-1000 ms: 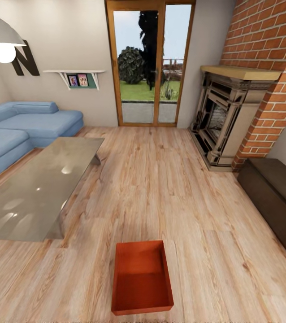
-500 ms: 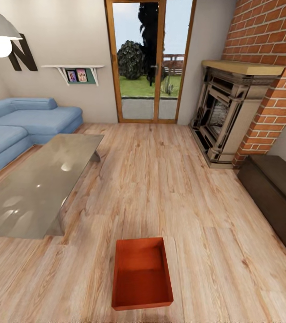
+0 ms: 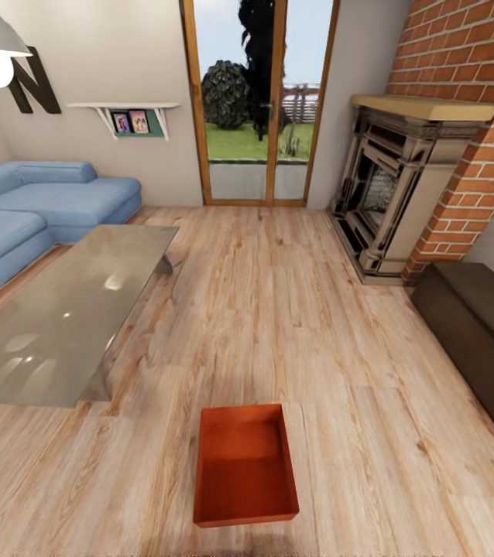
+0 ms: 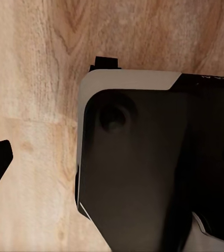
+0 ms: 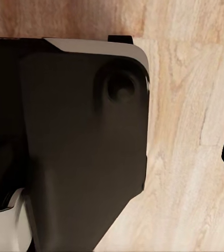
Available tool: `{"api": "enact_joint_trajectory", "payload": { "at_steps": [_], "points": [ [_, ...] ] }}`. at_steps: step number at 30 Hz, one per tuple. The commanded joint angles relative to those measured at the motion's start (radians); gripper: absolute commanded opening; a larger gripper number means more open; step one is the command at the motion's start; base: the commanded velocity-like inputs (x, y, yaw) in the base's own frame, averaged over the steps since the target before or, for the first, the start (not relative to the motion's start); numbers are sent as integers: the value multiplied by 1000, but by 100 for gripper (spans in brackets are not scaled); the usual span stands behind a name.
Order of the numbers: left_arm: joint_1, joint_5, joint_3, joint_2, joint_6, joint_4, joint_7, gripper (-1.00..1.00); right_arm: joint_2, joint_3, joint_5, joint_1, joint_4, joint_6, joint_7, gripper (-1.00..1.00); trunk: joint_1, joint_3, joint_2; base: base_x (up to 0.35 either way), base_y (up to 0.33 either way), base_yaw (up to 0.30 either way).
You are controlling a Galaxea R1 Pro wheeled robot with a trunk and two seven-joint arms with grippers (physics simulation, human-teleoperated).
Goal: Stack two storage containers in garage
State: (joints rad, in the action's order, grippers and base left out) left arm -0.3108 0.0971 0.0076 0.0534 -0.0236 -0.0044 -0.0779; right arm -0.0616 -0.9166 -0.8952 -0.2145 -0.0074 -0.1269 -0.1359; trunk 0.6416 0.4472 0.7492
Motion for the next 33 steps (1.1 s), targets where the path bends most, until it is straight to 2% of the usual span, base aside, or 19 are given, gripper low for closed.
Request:
{"api": "enact_joint_trajectory", "payload": {
  "at_steps": [1, 33],
  "points": [
    [-1, 10, 0, 0, -2, 1, -5, 100, -1, -8, -8, 0, 0, -2, -4, 100, 0, 3, 1, 0, 0, 0],
    [-1, 10, 0, 0, -2, 1, -5, 100, -1, -9, -8, 0, 0, -2, -4, 100, 0, 53, 1, 0, 0, 0]
  ]
}}
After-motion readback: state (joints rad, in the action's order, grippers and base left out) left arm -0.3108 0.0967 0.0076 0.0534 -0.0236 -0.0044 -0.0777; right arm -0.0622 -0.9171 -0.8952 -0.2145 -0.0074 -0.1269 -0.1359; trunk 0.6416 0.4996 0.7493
